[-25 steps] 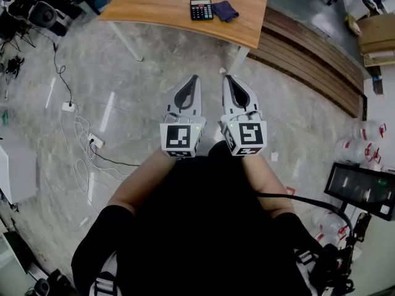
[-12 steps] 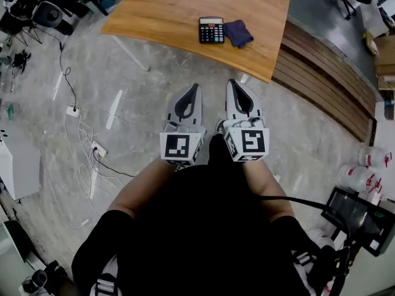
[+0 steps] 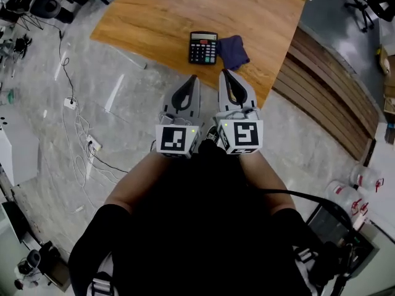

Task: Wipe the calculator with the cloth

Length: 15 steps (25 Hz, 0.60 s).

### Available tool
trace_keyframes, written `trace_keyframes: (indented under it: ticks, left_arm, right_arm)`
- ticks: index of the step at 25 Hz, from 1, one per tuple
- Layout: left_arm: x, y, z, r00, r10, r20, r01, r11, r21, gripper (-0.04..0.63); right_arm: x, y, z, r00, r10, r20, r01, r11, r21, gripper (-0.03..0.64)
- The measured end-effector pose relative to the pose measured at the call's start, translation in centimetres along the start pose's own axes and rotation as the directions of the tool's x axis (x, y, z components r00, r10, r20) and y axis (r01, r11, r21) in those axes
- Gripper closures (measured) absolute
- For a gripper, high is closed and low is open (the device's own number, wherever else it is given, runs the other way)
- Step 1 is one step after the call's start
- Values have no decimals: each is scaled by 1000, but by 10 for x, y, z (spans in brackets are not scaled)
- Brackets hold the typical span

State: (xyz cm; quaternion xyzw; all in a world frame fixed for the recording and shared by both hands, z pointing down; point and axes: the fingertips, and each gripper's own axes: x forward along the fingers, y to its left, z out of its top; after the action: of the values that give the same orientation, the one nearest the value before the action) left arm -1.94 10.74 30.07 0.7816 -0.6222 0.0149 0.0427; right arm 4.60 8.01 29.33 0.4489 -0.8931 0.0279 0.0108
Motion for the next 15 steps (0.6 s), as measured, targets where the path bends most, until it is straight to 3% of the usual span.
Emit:
trace_keyframes:
  ticks: [7,15]
  left_arm:
    - [49,12,-5,999,-2,-39,2,1000,-3,595]
    - [110,57,-38,994,-40,-100,36,999,-34,595]
  right_arm:
    - [42,-35,-4,1000,-8,-28,8,1000,17,601]
    - [99,-61,-33,992,-69,-107,70,997,10,601]
